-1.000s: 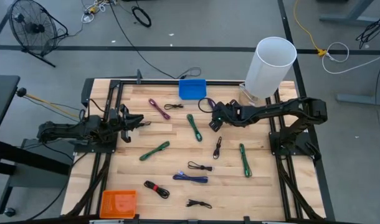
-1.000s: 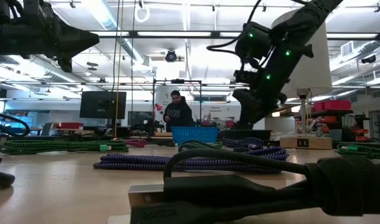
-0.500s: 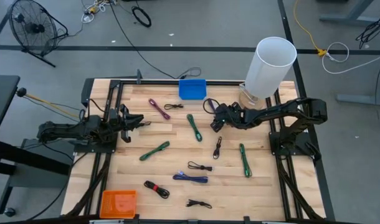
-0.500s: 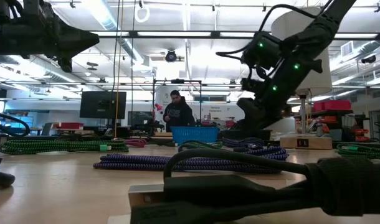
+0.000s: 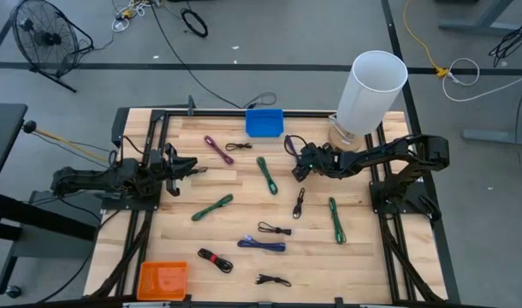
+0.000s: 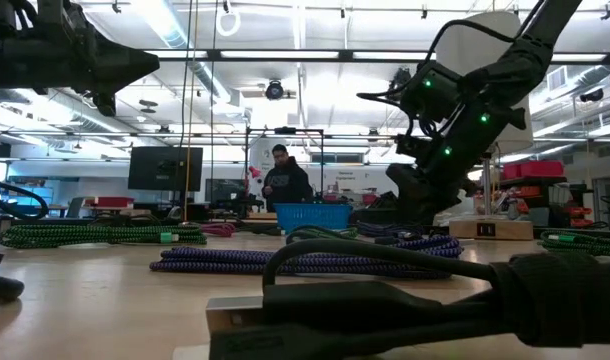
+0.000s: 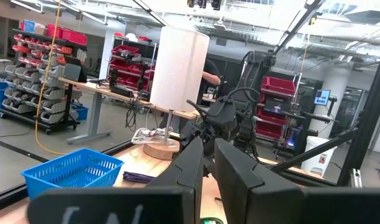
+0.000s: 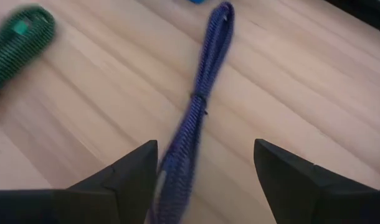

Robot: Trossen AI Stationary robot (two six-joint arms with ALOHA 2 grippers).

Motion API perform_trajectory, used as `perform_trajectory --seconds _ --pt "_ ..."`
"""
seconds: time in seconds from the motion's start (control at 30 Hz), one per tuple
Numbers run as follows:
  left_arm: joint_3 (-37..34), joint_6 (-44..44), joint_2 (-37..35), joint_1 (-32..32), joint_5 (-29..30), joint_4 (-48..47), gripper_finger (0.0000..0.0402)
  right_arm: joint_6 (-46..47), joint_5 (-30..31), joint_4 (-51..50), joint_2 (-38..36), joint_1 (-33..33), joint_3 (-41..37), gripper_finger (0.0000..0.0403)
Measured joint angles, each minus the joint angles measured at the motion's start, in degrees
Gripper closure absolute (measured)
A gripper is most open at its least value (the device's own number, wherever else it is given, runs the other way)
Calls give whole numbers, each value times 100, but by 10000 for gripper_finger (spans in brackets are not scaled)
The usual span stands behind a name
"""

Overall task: Pick & Place USB Port
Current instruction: Put the blue charger cable into the blue basket

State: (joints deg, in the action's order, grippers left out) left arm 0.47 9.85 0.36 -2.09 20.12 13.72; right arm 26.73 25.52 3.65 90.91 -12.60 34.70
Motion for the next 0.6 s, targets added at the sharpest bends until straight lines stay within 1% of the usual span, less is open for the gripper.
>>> perform_trajectory --seconds 0.23,0.5,0.6 --pt "-1 2 0 0 0 -1 356 1 -5 46 19 4 -2 136" --pt "0 -2 0 0 -2 -7 356 21 -108 318 515 4 -7 136" --pt "-2 0 0 -2 -2 -5 356 32 -257 511 617 -14 0 154"
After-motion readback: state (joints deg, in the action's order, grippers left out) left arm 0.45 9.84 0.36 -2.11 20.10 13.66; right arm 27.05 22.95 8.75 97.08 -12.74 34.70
